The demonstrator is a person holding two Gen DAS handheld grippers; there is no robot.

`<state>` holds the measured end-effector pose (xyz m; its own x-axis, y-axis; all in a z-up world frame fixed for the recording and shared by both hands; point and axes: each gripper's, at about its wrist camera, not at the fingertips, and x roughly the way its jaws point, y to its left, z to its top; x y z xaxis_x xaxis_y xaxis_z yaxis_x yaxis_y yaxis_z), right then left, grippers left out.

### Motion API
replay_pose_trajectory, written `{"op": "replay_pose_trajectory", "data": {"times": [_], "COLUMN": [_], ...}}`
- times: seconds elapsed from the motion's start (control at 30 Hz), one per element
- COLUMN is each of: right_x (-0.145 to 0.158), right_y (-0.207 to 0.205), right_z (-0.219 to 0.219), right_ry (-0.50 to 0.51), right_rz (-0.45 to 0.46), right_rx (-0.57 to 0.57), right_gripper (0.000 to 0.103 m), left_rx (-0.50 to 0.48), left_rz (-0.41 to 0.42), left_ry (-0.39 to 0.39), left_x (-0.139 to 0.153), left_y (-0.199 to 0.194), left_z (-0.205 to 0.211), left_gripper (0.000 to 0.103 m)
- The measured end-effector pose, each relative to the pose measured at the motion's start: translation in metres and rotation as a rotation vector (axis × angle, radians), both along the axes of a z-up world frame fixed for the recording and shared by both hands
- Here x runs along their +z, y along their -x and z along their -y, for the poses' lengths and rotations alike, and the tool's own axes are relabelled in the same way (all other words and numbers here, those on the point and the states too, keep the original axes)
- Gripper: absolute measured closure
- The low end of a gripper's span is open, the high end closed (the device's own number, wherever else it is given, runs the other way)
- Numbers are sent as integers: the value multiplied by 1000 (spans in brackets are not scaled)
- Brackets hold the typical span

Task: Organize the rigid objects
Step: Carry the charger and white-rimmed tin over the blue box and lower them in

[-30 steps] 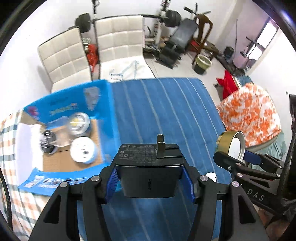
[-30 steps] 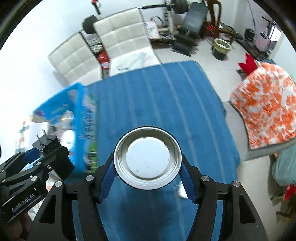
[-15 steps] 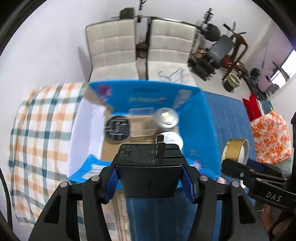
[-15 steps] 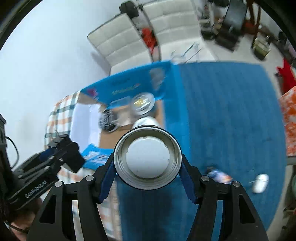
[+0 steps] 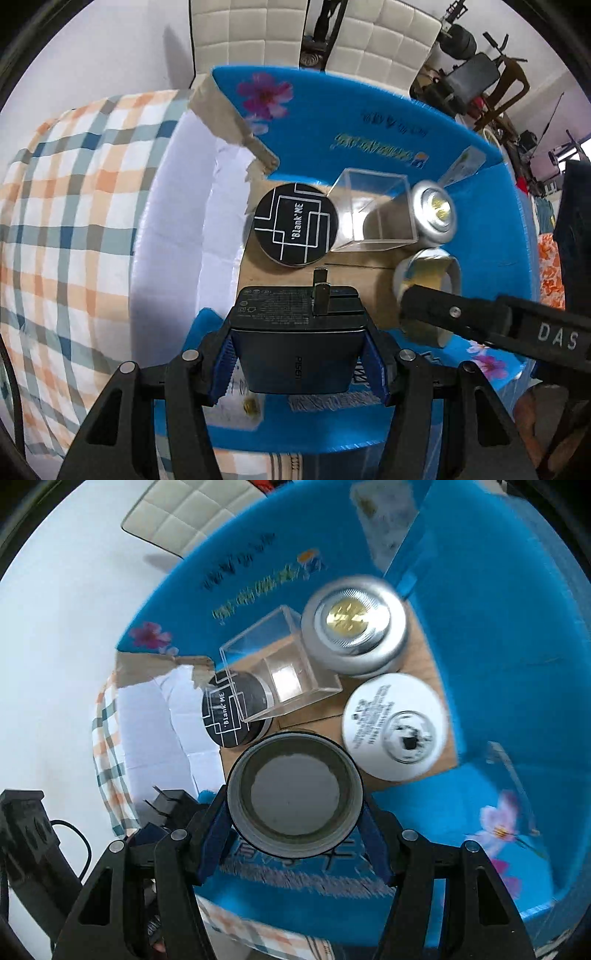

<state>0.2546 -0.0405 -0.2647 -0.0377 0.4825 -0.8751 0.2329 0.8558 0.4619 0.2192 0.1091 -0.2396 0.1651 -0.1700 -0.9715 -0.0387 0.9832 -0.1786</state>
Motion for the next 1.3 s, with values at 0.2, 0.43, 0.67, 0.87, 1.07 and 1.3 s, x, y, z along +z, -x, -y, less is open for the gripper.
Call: {"op": "replay_pose_trajectory", "data": {"times": [0.2, 0.43, 0.67, 0.87, 1.07, 1.3], "right_x": [-37, -50, -70, -78, -79, -67], "right_y": [-4, -4, -11, -24, -33, -33], "right_z": [-13, -19, -35, -47, -43, -33], "right_ry": [4, 137, 214, 231, 241, 226], "right_rz": [-85, -57, -96, -139, -142, -133], "right_rx": [-22, 8, 35, 29, 48, 61], "right_gripper": [36, 36, 36, 35, 34, 28], "left_rx": [-27, -67, -92, -100, -98, -86], "left_rz": [-30, -63, -113, -144, -159, -155], "left_ry": [-7, -57, -95, -105, -100, -112], "left_x": [-17, -33, -52, -59, -56, -56], "left_y": [-5, -7, -13, -21, -28, -32], "left_z": [2, 9, 10, 11, 8, 8], "left_gripper": [47, 47, 47, 45, 45, 45]}}
